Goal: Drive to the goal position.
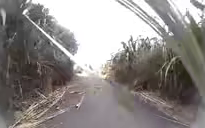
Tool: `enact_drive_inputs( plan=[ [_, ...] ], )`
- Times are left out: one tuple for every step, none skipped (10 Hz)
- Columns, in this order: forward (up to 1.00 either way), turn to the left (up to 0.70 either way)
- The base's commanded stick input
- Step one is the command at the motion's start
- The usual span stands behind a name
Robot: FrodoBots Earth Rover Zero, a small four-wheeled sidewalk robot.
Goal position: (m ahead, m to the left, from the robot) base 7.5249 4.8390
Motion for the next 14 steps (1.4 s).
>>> enact_drive_inputs(
  plan=[
    [0.70, 0.00],
    [0.70, 0.00],
    [0.70, 0.00],
    [0.70, 0.00],
    [0.70, 0.00],
    [0.70, 0.00],
    [0.70, 0.00],
    [0.70, 0.00],
    [0.70, 0.00],
    [0.70, 0.00],
    [0.70, 0.00],
    [0.70, 0.00],
    [0.70, 0.00],
    [0.70, 0.00]
  ],
)
